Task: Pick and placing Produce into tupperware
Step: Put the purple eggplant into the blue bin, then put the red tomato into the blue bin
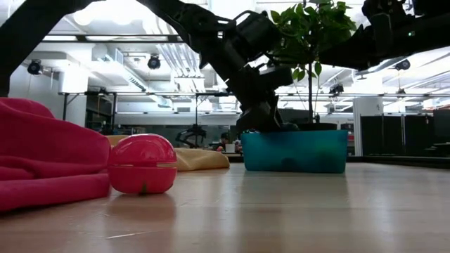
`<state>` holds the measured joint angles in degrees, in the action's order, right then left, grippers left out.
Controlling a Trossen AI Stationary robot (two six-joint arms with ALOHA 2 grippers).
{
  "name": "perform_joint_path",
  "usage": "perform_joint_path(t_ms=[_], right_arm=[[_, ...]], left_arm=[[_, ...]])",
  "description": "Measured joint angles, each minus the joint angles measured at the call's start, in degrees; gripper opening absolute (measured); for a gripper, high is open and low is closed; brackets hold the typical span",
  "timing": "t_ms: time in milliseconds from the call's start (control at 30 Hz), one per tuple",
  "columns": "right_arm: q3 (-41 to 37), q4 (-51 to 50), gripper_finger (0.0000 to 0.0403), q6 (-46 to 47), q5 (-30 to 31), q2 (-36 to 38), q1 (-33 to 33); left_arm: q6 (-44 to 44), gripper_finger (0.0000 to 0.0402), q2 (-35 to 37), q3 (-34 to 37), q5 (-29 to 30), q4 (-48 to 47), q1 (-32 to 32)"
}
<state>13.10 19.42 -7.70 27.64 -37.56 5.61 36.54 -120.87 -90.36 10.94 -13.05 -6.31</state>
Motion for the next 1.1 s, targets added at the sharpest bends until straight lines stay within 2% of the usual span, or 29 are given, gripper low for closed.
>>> perform_joint_path(t_ms=[300, 500, 700, 800, 1000, 1100], right_arm=[[0.0, -0.8, 0.0210, 0.0, 0.0, 0.0, 0.0], [0.0, -0.8, 0.0210, 0.0, -0.1, 0.0, 0.0], [0.0, -0.8, 0.0210, 0.0, -0.1, 0.0, 0.0], [0.0, -0.8, 0.0210, 0.0, -0.1, 0.0, 0.0], [0.0, -0.8, 0.0210, 0.0, -0.1, 0.0, 0.0], [0.0, -0.9, 0.0210, 0.0, -0.1, 0.0, 0.0]], left_arm=[[0.3, 0.0133, 0.4, 0.6, -0.2, 0.0, 0.0], [1.4, 0.0133, 0.4, 0.6, -3.8, 0.1, 0.0], [1.4, 0.0135, 0.3, 0.5, -4.2, 0.1, 0.0], [1.4, 0.0156, 0.3, 0.5, -4.2, 0.1, 0.0], [1.5, 0.0233, 0.3, 0.5, -4.0, 0.2, 0.0], [1.5, 0.0254, 0.6, 0.4, -1.6, 0.1, 0.3]])
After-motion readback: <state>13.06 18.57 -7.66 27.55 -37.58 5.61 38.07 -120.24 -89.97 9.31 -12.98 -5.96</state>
